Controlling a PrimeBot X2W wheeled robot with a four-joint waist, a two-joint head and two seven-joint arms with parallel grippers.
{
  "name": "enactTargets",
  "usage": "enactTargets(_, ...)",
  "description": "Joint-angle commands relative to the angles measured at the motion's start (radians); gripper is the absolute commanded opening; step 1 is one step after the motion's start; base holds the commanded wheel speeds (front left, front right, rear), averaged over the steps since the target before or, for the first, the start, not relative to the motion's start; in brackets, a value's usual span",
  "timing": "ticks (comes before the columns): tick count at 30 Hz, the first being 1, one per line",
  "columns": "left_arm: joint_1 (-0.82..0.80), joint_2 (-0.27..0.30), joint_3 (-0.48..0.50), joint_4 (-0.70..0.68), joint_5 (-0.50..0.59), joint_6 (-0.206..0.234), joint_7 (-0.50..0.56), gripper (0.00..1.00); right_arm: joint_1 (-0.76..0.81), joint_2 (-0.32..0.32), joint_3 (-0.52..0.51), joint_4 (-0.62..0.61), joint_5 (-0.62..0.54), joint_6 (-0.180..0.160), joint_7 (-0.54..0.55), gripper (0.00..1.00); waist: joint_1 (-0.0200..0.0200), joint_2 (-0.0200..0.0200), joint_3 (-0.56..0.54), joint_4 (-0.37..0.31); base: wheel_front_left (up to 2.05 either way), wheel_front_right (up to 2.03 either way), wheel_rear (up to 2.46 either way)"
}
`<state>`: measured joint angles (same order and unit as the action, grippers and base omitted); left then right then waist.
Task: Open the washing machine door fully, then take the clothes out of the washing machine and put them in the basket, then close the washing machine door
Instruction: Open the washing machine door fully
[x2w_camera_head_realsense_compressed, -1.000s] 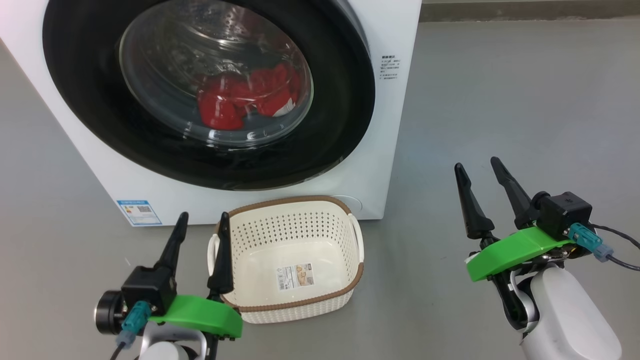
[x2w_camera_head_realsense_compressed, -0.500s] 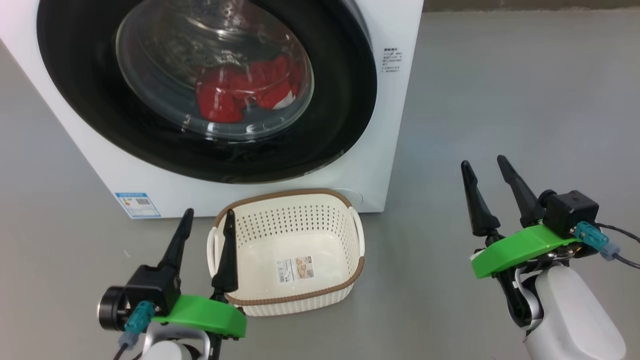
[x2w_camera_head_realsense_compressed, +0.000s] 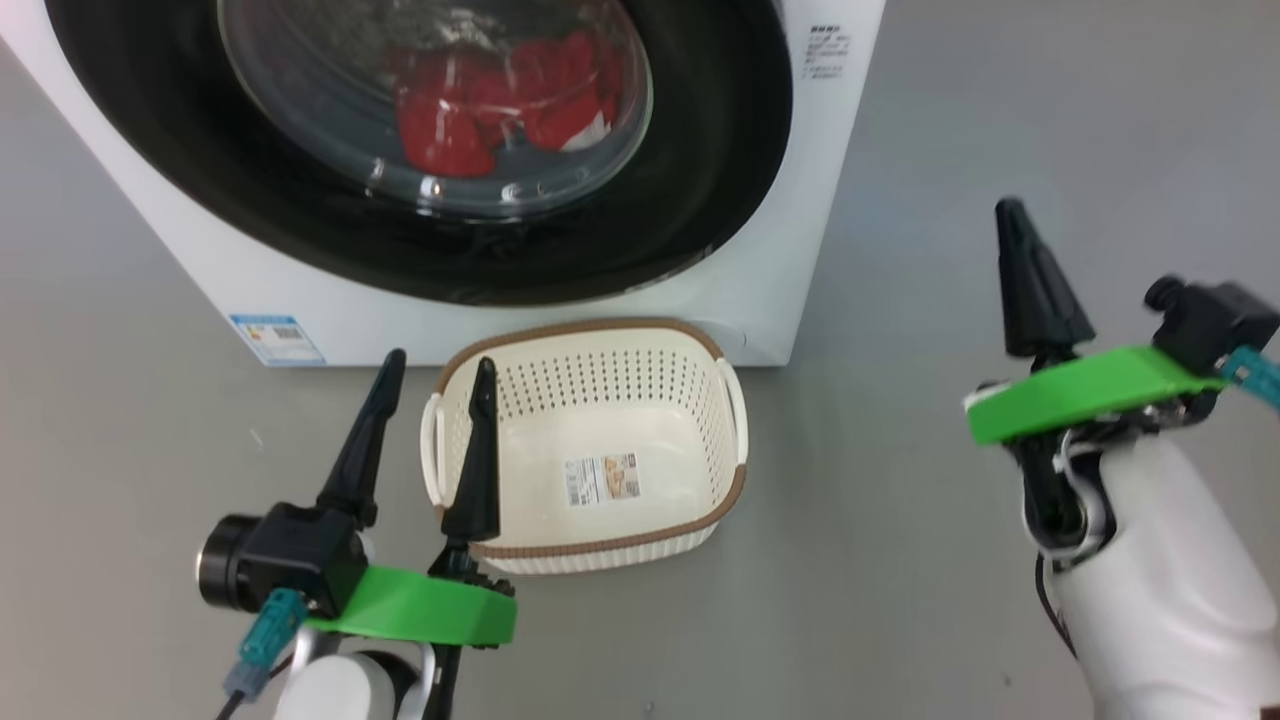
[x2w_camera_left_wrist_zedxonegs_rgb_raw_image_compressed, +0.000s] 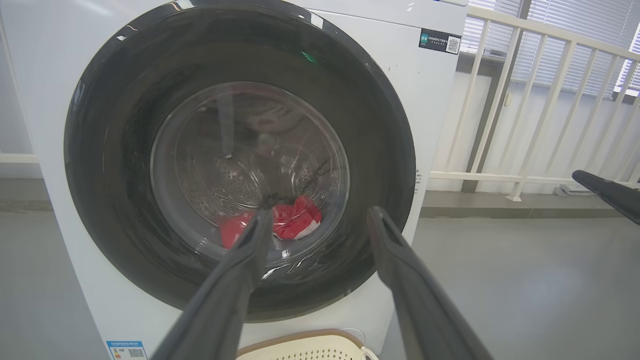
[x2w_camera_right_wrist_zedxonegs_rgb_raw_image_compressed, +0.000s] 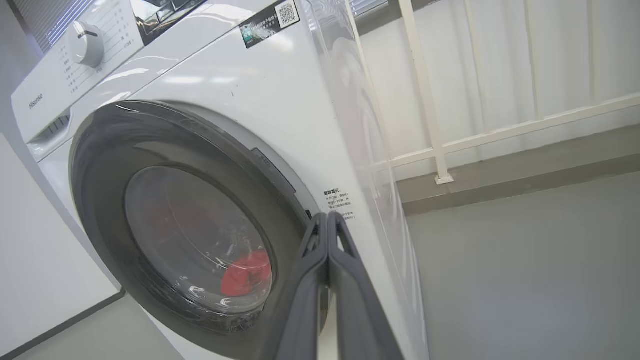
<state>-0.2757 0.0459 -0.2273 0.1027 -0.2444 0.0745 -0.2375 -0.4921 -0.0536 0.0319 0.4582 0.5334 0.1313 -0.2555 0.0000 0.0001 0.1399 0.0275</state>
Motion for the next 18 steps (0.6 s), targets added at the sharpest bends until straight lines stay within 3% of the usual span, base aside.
enactTargets(1, -0.043, 0.014, 0.025, -0.045, 0.015, 0.007, 0.006, 1.00, -0.053, 0.003, 0.013, -0.013, 0.041, -0.001, -0.006, 0.00, 0.0000, -0.0001, 0.040, 0.015, 0.00, 0.00, 0.00)
enactTargets(8, -0.063, 0.023, 0.000, -0.110, 0.026, 0.002, 0.028, 1.00, -0.179, 0.003, 0.020, 0.031, 0.235, -0.001, -0.006, 0.00, 0.0000, -0.0001, 0.126, 0.032, 0.00, 0.00, 0.00)
enactTargets(14, -0.092, 0.025, -0.014, -0.162, 0.035, -0.004, 0.019, 1.00, -0.281, 0.003, 0.023, 0.063, 0.329, -0.001, 0.010, 0.00, 0.0000, -0.0001, 0.196, 0.048, 0.00, 0.00, 0.00)
enactTargets(18, -0.113, 0.025, -0.012, -0.181, 0.034, -0.010, -0.003, 1.00, -0.372, 0.003, 0.019, 0.077, 0.428, -0.001, 0.073, 0.00, 0.0000, -0.0001, 0.257, 0.063, 0.00, 0.00, 0.00)
